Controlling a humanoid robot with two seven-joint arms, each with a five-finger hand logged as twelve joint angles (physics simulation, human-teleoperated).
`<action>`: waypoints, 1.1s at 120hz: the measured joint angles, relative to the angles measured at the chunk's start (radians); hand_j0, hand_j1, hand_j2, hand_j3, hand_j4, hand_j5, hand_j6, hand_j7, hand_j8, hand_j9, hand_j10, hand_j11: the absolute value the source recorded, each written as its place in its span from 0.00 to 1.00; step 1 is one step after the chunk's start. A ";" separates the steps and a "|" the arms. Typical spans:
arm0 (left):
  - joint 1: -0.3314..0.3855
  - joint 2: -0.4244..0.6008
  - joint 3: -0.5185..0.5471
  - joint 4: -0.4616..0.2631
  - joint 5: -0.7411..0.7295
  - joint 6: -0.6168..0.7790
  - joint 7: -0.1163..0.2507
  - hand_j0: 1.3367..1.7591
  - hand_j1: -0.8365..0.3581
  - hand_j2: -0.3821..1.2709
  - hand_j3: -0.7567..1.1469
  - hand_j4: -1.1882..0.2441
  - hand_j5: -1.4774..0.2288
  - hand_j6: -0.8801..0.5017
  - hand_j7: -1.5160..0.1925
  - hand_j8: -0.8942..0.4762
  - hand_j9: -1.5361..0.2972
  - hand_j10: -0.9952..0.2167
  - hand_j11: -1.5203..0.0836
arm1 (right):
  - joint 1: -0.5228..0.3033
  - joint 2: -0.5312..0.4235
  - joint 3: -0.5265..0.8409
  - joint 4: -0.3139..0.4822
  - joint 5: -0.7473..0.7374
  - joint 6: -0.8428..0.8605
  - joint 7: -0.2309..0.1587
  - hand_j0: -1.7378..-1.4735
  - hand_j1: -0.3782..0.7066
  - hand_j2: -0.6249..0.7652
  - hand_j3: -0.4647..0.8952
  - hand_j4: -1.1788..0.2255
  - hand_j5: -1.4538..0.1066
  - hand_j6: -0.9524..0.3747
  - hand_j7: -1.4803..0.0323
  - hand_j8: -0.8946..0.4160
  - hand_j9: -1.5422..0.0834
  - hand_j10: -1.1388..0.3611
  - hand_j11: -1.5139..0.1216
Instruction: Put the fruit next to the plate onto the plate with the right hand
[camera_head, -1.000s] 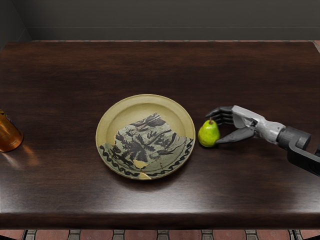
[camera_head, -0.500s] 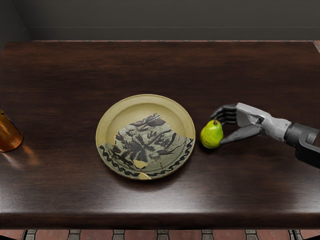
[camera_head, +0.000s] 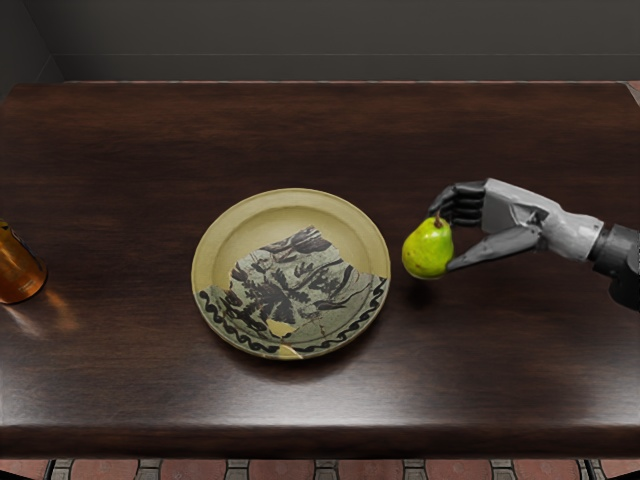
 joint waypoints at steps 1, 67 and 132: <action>0.000 0.000 0.000 0.000 0.000 0.000 0.000 0.76 0.99 0.23 0.40 0.83 0.86 0.64 0.89 0.65 0.84 0.82 0.95 | 0.000 0.001 0.001 0.001 0.000 0.000 0.000 0.30 0.56 0.60 0.34 0.44 0.46 0.34 0.50 0.34 0.50 0.39 0.48; 0.000 0.000 0.000 0.000 0.000 0.000 0.000 0.76 0.99 0.23 0.40 0.83 0.86 0.64 0.89 0.65 0.84 0.82 0.95 | 0.029 0.111 0.033 0.010 0.004 0.019 0.000 0.30 0.56 0.60 0.34 0.44 0.46 0.34 0.50 0.34 0.50 0.39 0.48; 0.000 0.000 0.000 0.000 0.000 0.000 0.000 0.76 0.99 0.23 0.40 0.83 0.86 0.64 0.89 0.65 0.84 0.82 0.95 | 0.025 0.212 0.024 0.002 0.004 0.002 0.000 0.30 0.55 0.59 0.34 0.45 0.47 0.35 0.50 0.34 0.51 0.39 0.49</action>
